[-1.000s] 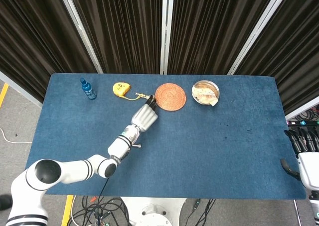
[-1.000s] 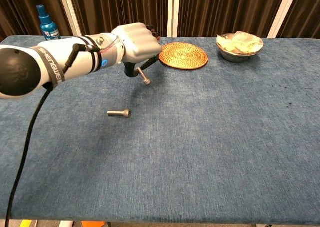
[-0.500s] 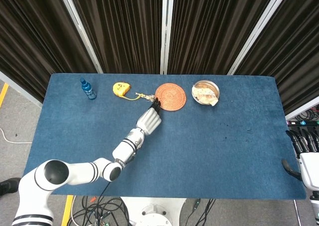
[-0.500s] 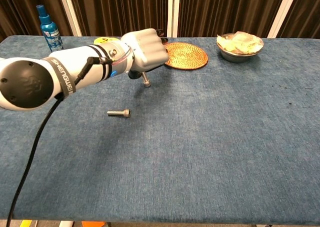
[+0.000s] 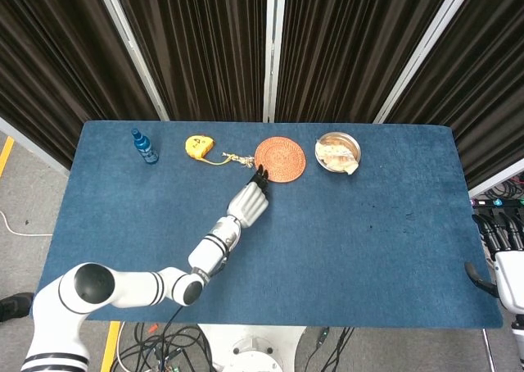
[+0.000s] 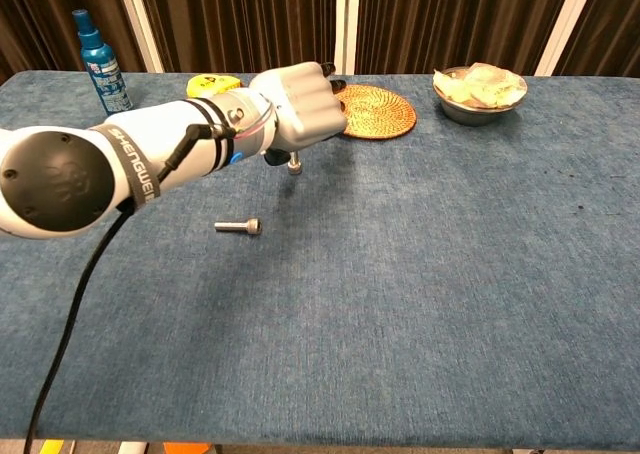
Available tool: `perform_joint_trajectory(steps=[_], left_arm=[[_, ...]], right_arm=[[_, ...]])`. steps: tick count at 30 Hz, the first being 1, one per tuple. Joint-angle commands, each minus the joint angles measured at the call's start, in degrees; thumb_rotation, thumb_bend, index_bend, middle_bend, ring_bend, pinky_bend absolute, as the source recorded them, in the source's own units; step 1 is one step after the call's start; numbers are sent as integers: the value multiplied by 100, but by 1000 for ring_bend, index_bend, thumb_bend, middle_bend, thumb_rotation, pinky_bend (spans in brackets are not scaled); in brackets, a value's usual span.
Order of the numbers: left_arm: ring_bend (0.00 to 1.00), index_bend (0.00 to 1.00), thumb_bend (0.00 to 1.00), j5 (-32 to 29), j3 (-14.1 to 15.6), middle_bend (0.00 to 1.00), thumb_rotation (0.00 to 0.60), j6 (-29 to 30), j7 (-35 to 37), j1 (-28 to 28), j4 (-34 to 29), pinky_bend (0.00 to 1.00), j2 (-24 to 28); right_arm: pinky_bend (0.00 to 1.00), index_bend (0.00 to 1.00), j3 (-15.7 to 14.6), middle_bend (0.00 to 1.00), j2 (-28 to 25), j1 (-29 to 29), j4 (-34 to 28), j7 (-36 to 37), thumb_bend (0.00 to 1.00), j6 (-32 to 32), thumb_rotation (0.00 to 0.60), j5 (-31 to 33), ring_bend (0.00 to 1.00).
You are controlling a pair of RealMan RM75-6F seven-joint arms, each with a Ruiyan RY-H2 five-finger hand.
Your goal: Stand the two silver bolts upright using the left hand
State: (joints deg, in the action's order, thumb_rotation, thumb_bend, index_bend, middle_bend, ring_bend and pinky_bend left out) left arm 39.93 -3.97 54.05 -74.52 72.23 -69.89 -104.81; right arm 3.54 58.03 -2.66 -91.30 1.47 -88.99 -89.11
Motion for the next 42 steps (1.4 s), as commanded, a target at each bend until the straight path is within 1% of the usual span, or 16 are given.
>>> perform_joint_trajectory(steps=[1, 3, 4, 6, 8, 10, 13, 16, 21, 25, 29, 36, 42], left_arm=[[0, 204, 312, 8, -165, 146, 600, 332, 398, -240, -561, 0, 313], [0, 203, 298, -52, -246, 145, 600, 534, 588, -398, -995, 0, 545], [0, 204, 289, -79, -301, 145, 600, 655, 760, -519, -1324, 0, 722], [0, 224, 266, -108, -333, 145, 600, 822, 1050, -735, -1830, 0, 993], [0, 252, 247, -196, -355, 145, 600, 905, 1490, -1016, -2393, 0, 1324], [0, 284, 234, -217, -315, 145, 600, 893, 1912, -1263, -2775, 0, 1604], [0, 344, 221, -166, -185, 148, 600, 846, 2437, -1567, -3030, 0, 1806], [0, 377, 217, -86, -34, 154, 600, 795, 2827, -1798, -3045, 0, 1813], [0, 405, 214, -54, 58, 157, 600, 734, 3294, -2041, -2864, 0, 1611], [0, 418, 225, -121, 53, 157, 600, 645, 3506, -2130, -2749, 0, 1465], [0, 438, 253, -128, -13, 157, 600, 621, 3716, -2201, -2695, 0, 1325], [0, 444, 293, -17, -61, 157, 600, 667, 3733, -2202, -2434, 0, 1052], [0, 467, 325, 163, 10, 167, 600, 814, 3595, -2241, -2164, 0, 806]], right_arm=[[8, 95, 7, 141, 0, -12, 18, 16, 188, 7, 600, -7, 0], [8, 95, 15, 141, -1, -36, 27, 20, 188, 39, 600, -8, 0], [8, 95, 18, 140, 1, -59, 31, 32, 188, 59, 600, -28, 0], [9, 95, 22, 140, 2, -93, 39, 43, 188, 78, 600, -70, 0], [9, 95, 26, 140, 10, -120, 51, 57, 188, 83, 600, -109, 0], [9, 95, 27, 140, 18, -141, 67, 66, 188, 99, 600, -127, 0], [8, 95, 18, 140, 35, -174, 75, 76, 188, 136, 600, -156, 0], [8, 95, 14, 141, 54, -193, 83, 81, 188, 141, 600, -184, 0], [8, 95, 11, 140, 49, -213, 65, 56, 187, 149, 600, -203, 0], [9, 95, 12, 140, 38, -230, 34, 26, 188, 168, 600, -198, 0], [8, 94, 7, 140, 45, -245, 23, 15, 188, 190, 600, -195, 0], [9, 95, 0, 140, 34, -238, 8, -2, 187, 176, 600, -185, 0], [8, 95, -11, 140, 23, -222, -10, -12, 188, 162, 600, -175, 0]])
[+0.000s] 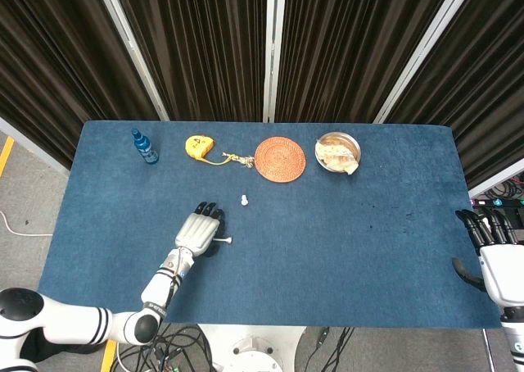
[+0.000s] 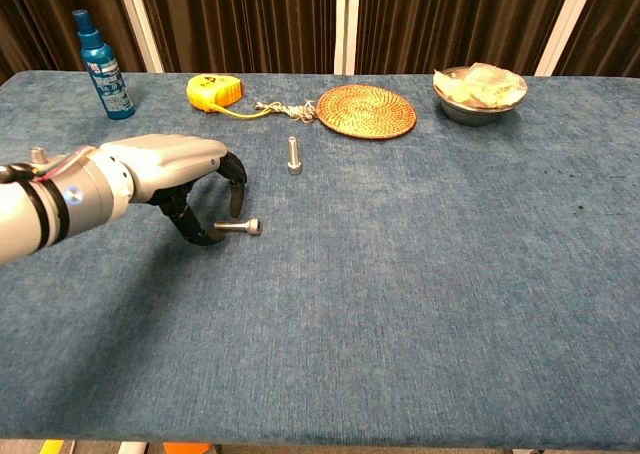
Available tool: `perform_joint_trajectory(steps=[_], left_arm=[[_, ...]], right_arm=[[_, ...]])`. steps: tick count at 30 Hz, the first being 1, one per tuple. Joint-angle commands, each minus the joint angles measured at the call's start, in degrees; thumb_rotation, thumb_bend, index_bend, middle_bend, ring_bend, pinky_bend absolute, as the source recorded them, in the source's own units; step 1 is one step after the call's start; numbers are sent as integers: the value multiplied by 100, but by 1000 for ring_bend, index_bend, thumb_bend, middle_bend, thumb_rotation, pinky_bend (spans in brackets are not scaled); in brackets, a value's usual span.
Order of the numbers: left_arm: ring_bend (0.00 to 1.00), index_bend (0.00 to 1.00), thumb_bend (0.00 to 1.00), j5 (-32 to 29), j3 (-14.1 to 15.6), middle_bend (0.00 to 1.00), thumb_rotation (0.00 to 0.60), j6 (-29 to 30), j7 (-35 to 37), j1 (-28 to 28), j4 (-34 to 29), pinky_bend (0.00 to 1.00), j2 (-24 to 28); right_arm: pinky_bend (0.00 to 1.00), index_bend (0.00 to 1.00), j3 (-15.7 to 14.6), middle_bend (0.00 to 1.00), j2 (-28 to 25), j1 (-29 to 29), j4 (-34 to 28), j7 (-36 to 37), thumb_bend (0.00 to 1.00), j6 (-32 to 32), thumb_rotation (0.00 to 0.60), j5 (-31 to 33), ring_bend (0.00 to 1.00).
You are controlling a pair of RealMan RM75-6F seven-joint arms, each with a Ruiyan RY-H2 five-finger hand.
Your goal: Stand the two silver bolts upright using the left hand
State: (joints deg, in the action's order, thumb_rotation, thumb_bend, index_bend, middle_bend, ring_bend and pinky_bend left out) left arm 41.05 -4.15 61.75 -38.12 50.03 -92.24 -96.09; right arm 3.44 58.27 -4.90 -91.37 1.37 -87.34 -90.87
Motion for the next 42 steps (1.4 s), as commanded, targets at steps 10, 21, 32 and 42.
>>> perform_joint_trajectory(steps=[10, 21, 32, 42], left_arm=[[0, 503, 335, 329, 42, 183, 600, 167, -44, -168, 346, 0, -291], [0, 519, 335, 439, -23, 191, 600, 106, -84, -257, 599, 0, -445], [0, 560, 371, 520, -116, 217, 600, -51, -340, -197, 440, 0, -126], [0, 559, 375, 328, -105, 217, 600, -1, -1515, 214, 102, 0, 280]], right_arm=[[8, 95, -14, 141, -20, 28, -43, -41, 188, -49, 600, -13, 0], [8, 95, -23, 141, -44, 48, -100, -90, 188, -66, 600, -6, 0], [8, 95, -25, 143, -68, 56, -129, -109, 188, -82, 600, -18, 0], [8, 95, -30, 143, -66, 90, -115, -90, 188, -127, 600, -16, 0]])
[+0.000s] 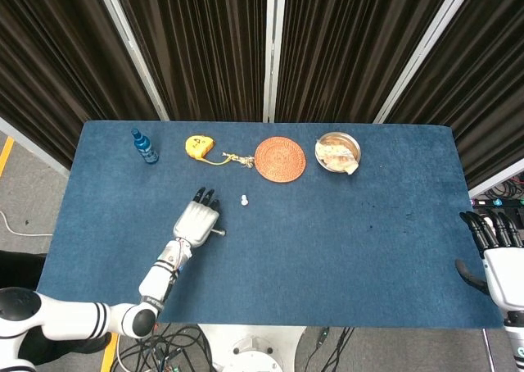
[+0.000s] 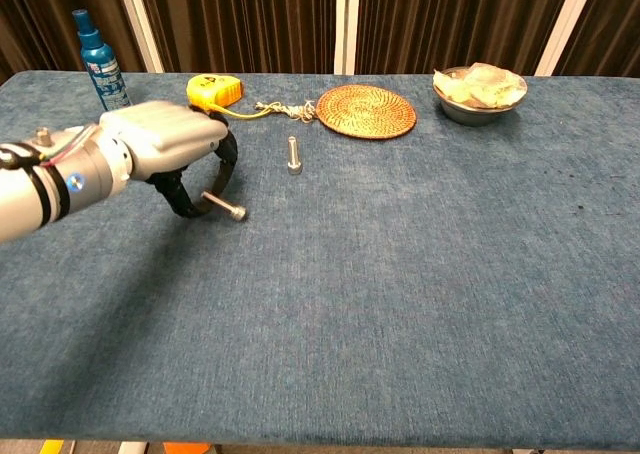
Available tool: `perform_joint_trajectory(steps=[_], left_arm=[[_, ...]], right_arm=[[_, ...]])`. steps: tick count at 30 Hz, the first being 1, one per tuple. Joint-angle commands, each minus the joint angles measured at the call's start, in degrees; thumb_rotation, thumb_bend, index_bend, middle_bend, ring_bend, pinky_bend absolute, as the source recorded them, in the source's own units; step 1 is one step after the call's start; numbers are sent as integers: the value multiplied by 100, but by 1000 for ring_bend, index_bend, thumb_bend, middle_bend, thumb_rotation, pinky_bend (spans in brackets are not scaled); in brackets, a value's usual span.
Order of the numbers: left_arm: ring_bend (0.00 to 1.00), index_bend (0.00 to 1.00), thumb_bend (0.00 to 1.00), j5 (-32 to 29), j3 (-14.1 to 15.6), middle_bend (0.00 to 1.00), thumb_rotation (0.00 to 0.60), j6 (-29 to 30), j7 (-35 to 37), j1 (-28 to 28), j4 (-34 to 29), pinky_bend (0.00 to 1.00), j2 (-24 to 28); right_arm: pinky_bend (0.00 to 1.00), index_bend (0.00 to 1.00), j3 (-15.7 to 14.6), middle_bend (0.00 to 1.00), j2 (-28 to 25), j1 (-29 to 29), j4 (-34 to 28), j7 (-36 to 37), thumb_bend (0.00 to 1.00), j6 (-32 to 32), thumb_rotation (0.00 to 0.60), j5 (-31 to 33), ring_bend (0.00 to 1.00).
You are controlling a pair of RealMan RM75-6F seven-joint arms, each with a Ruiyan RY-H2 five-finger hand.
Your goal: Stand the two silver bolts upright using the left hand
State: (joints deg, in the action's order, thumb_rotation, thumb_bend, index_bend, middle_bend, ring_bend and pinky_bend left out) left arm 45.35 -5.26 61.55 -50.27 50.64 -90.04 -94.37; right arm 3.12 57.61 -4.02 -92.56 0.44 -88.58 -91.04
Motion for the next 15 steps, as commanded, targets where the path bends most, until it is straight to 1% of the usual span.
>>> perform_joint_trajectory(steps=[1, 9, 15], left_arm=[[0, 559, 375, -117, 11, 217, 600, 38, -395, 189, -141, 0, 114], [0, 554, 376, -227, 146, 211, 600, 169, -1169, 451, -114, 0, 21], [0, 544, 375, -189, 276, 205, 600, 299, -1697, 613, -37, 0, -103]], right_arm=[[8, 95, 4, 143, 2, 1, 6, 8, 187, -6, 600, 1, 0], [8, 95, 7, 143, 9, 11, 32, 34, 188, -4, 600, 24, 0], [9, 95, 3, 143, 24, 26, 67, 67, 188, -10, 600, 39, 0]])
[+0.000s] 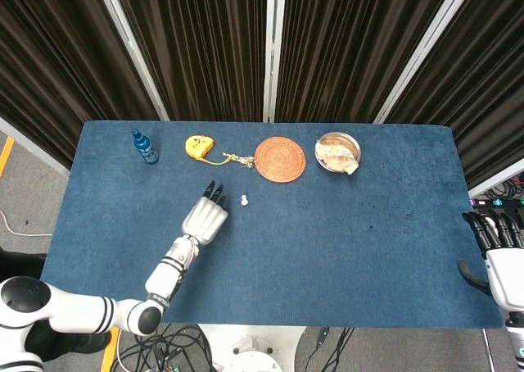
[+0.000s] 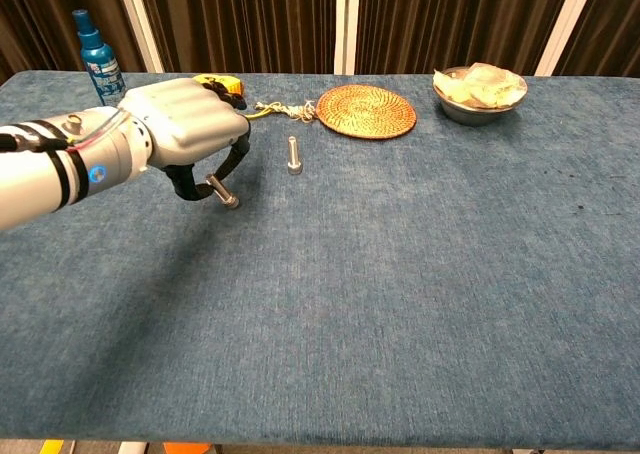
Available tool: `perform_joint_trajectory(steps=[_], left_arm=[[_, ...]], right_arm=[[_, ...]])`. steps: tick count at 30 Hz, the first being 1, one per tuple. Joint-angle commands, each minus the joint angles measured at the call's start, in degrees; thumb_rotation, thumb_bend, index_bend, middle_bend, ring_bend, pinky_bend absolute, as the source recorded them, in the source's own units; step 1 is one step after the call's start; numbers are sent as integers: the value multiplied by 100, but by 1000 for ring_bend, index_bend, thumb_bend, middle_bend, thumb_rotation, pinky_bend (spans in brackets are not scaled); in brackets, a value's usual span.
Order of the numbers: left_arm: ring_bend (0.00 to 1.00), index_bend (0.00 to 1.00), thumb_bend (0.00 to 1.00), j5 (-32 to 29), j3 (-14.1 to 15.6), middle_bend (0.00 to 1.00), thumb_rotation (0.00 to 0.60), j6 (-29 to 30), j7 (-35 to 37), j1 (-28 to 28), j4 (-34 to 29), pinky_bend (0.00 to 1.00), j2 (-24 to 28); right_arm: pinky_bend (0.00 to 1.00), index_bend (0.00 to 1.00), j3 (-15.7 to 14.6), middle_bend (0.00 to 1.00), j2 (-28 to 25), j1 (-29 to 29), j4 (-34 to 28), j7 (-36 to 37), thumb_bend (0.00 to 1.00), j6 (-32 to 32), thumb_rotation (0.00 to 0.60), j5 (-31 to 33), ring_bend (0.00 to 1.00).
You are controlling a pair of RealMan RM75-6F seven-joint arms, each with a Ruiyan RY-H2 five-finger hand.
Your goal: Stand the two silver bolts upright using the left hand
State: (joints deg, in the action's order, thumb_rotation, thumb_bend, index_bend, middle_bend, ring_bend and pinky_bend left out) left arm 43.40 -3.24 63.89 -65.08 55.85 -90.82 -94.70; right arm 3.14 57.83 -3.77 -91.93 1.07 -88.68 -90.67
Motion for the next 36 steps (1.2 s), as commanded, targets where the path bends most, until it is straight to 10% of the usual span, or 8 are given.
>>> perform_joint_trajectory(steps=[1, 26, 36], left_arm=[[0, 543, 375, -25, 90, 204, 600, 67, -304, 121, 40, 0, -94], [0, 316, 358, -327, 10, 182, 600, 185, -495, 258, -136, 0, -183], [0, 235, 198, 828, -515, 182, 600, 994, 2318, -823, -983, 0, 828]], right_arm=[[8, 95, 0, 143, 5, 2, 10, 10, 188, 2, 600, 4, 0], [8, 95, 25, 144, 12, -3, 86, 102, 188, 16, 600, 33, 0], [8, 95, 60, 144, -77, -67, 63, 106, 187, 73, 600, 23, 0]])
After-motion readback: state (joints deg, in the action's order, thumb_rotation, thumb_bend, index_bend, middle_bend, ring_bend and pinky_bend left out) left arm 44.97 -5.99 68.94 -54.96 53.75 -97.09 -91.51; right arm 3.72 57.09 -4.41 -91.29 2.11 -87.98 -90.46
